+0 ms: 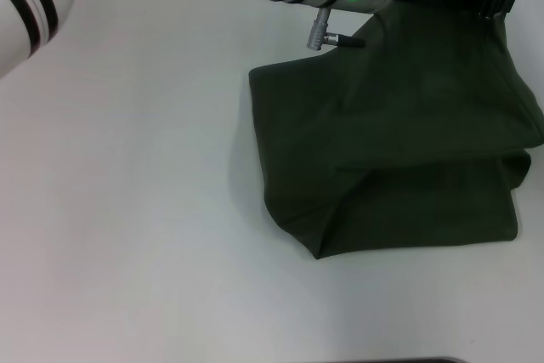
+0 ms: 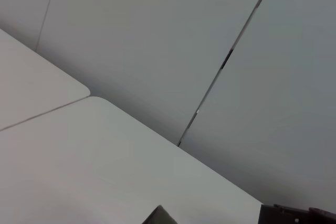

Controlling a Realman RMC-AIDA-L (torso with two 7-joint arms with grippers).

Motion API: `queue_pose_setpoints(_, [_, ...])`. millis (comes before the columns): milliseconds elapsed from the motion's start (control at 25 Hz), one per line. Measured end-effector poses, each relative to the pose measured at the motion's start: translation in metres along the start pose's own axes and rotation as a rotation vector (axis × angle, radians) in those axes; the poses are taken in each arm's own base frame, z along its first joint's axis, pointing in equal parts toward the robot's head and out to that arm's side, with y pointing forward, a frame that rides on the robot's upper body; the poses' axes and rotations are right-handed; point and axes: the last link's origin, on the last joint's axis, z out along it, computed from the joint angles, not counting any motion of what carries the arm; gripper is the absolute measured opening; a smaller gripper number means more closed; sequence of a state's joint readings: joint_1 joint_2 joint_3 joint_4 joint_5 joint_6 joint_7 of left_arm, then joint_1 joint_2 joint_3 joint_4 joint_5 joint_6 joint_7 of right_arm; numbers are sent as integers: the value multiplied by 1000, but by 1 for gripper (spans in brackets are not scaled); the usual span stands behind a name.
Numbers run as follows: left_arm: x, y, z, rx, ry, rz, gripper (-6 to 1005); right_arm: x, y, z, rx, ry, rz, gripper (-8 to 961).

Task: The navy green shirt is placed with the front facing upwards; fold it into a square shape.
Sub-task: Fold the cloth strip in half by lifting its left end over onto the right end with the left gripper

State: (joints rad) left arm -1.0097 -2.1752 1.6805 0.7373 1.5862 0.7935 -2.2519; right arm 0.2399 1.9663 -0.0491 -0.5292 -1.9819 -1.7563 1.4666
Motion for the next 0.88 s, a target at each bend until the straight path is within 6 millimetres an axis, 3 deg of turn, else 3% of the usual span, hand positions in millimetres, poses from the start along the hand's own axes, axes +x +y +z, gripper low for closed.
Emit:
queue_pose_setpoints(280, [1, -1, 0, 5, 12, -9, -2, 0, 0, 1, -1, 1, 0, 899])
queue_pose_setpoints(800, [-3, -6, -7, -18, 89, -17, 142, -1, -1, 0, 3, 2, 3, 900])
queue_pose_setpoints(880, [-4, -6, -7, -21, 86, -10, 218, -1, -1, 0, 2, 2, 3, 899])
